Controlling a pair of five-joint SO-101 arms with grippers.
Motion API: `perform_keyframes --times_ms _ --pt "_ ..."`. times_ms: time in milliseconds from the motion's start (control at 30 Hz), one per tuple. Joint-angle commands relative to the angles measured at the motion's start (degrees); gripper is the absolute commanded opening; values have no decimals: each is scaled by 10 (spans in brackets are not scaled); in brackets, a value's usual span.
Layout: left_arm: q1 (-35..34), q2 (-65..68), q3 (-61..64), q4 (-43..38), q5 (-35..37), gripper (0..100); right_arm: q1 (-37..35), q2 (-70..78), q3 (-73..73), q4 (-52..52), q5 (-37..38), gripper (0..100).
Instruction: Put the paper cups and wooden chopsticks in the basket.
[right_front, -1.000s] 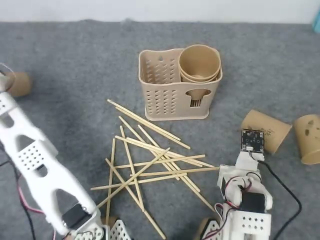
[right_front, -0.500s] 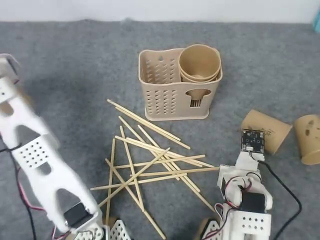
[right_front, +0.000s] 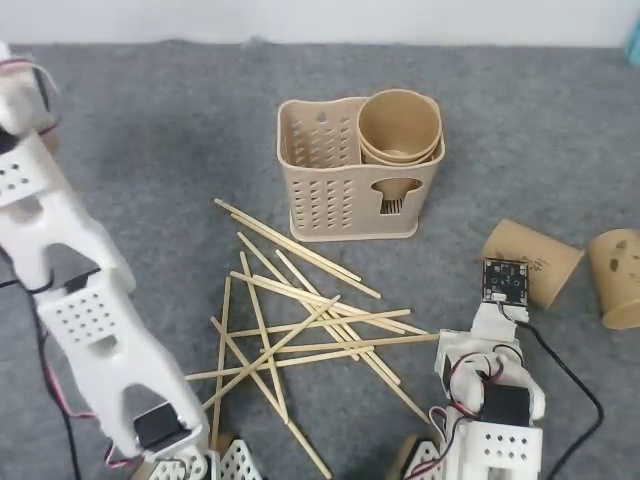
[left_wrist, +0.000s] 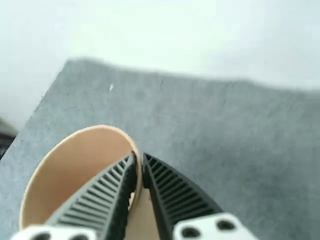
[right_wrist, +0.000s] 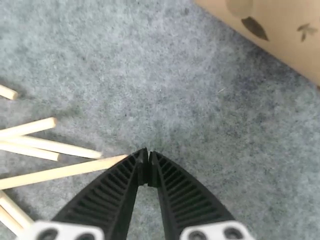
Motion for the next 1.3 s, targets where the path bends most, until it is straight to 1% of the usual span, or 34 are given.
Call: perform_keyframes --times_ms 0,133,200,267,400,533,633,800,900,1033,1133,1267 --pt "33 -141 95 21 -7 12 8 -3 4 2 -4 8" --pt "86 -276 264 19 -6 12 8 -3 4 2 -4 8" --pt "132 -346 341 18 -5 12 8 -3 4 2 -4 8" --pt "191 -408 398 16 12 12 8 -3 4 2 -4 8" --pt "323 -493 436 -18 83 12 8 -3 4 2 -4 8" --pt "435 -529 438 -90 137 12 8 -3 4 2 -4 8" --pt "511 -532 438 -125 143 12 8 -3 4 2 -4 8" --pt "607 -515 441 -173 143 12 8 -3 4 2 -4 8" --pt "639 -482 441 -207 146 12 8 -3 4 2 -4 8" --pt "647 -427 438 -245 142 12 8 -3 4 2 -4 8" --pt "644 -388 437 -250 135 12 8 -3 4 2 -4 8" --pt "644 -344 440 -251 98 12 7 -3 4 2 -4 8"
